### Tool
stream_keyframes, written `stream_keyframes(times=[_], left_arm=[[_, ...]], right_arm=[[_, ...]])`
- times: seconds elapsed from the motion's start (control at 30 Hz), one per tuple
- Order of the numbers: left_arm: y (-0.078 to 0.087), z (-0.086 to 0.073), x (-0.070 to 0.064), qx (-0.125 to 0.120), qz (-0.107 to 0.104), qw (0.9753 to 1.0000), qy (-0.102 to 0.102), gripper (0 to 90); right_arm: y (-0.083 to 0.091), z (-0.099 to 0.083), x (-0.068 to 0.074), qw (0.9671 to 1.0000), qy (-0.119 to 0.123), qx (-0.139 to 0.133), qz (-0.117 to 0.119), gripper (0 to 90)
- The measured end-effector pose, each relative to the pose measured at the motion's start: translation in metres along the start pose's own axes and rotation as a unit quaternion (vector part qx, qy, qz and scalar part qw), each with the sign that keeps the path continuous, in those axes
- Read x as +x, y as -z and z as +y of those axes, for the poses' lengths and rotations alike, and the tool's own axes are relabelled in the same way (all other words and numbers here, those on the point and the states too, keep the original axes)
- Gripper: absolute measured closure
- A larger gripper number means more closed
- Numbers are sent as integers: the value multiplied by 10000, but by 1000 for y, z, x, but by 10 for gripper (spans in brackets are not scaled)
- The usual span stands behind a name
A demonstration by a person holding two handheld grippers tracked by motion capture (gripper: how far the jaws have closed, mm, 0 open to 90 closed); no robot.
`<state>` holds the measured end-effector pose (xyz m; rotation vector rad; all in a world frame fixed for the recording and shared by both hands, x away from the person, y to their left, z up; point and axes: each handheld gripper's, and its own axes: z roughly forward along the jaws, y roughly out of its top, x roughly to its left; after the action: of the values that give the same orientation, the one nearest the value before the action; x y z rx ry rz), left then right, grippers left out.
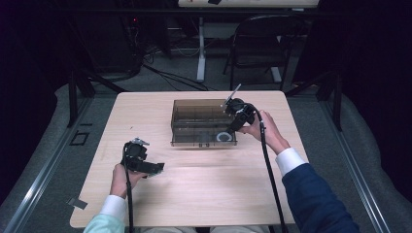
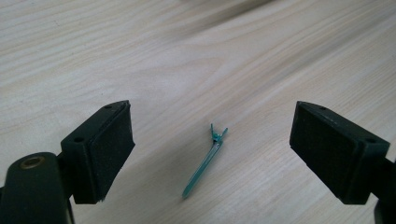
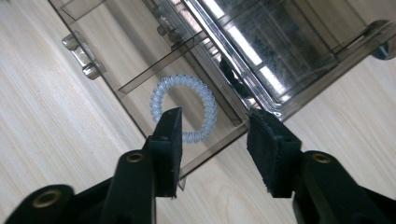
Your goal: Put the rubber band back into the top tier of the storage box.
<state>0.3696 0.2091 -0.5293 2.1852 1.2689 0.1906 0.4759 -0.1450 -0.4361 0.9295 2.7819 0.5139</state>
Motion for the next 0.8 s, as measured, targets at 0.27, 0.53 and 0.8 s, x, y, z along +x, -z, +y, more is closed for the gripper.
stream_keyframes(times=[0.27, 0.53, 0.8], left_arm=[[0, 0, 1, 10, -10, 10000, 6, 138], [0, 0, 1, 34, -9, 10000, 14, 137], [0, 0, 2, 46, -14, 10000, 23, 138]], right_arm=[[16, -22, -2, 9994, -127, -265, -192, 430], [17, -53, -9, 9984, -376, -360, -235, 380], [16, -83, -17, 9959, -692, -521, -244, 346]])
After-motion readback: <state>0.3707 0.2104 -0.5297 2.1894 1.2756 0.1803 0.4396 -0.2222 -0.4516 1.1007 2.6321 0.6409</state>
